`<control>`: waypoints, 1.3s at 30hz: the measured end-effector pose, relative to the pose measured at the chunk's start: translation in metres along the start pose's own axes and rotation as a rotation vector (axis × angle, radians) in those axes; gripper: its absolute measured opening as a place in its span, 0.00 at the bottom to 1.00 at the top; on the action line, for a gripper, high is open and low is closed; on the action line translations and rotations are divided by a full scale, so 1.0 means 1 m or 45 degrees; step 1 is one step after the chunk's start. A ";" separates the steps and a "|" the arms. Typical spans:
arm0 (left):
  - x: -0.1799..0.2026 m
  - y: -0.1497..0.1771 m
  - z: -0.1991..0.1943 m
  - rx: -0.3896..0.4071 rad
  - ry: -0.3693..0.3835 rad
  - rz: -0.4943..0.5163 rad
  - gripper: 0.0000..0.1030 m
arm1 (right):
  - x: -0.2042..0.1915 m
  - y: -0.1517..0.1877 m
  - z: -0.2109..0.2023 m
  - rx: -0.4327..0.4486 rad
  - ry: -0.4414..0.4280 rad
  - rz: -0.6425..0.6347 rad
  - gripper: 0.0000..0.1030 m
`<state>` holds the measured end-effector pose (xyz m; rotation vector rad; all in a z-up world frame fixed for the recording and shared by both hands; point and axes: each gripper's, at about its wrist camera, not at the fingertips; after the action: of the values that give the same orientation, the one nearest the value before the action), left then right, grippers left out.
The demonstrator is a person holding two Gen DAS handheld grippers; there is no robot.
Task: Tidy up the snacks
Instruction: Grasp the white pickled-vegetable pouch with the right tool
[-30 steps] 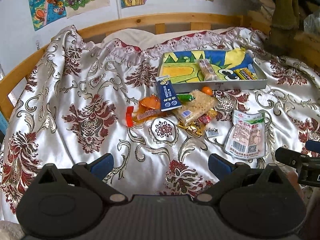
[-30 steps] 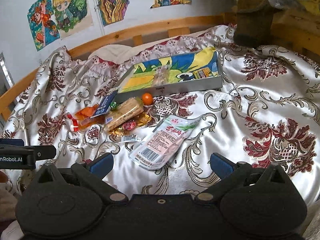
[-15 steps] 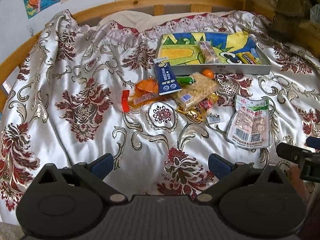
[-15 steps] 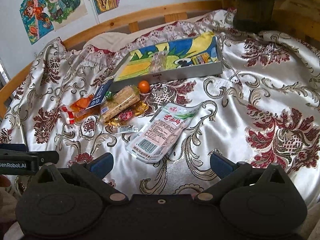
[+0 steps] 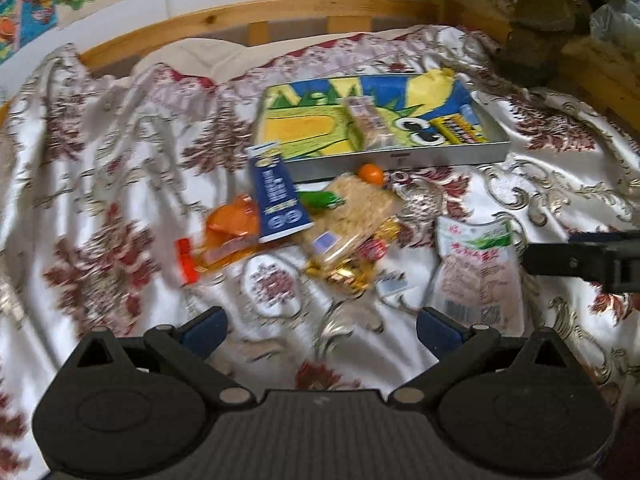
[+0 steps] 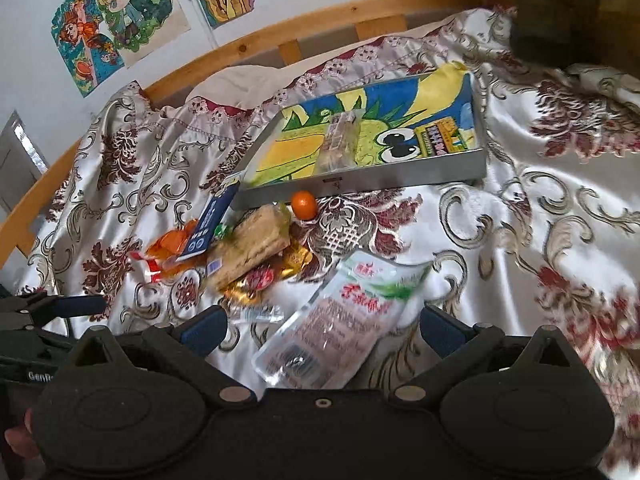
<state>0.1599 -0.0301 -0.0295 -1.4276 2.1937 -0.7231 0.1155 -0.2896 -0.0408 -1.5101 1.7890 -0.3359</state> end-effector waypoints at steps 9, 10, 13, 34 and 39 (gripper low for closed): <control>0.028 -0.007 0.045 -0.017 0.132 0.245 0.99 | 0.033 -0.009 0.042 -0.153 -0.026 0.147 0.66; 0.029 -0.007 0.050 -0.035 0.155 0.239 0.99 | 0.034 -0.008 0.045 -0.164 -0.022 0.153 0.65; 0.026 -0.008 0.059 -0.061 0.217 0.174 0.96 | 0.036 -0.006 0.055 -0.190 -0.017 0.148 0.51; -0.006 -0.017 0.109 -0.180 0.333 -0.297 0.19 | 0.041 -0.008 0.069 -0.233 -0.001 0.182 0.11; -0.007 -0.017 0.105 -0.173 0.322 -0.343 0.11 | 0.039 -0.013 0.058 -0.147 0.078 0.117 0.07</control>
<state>0.2379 -0.0494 -0.1002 -1.8124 2.2992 -0.9038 0.1642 -0.3137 -0.0866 -1.5051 1.9479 -0.2390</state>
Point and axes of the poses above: each gripper's, at about its wrist camera, not at the fingertips, and z roughly the way its jaws point, x to its right, y to its underside, and after that the axes turned 4 degrees about -y, right-handed
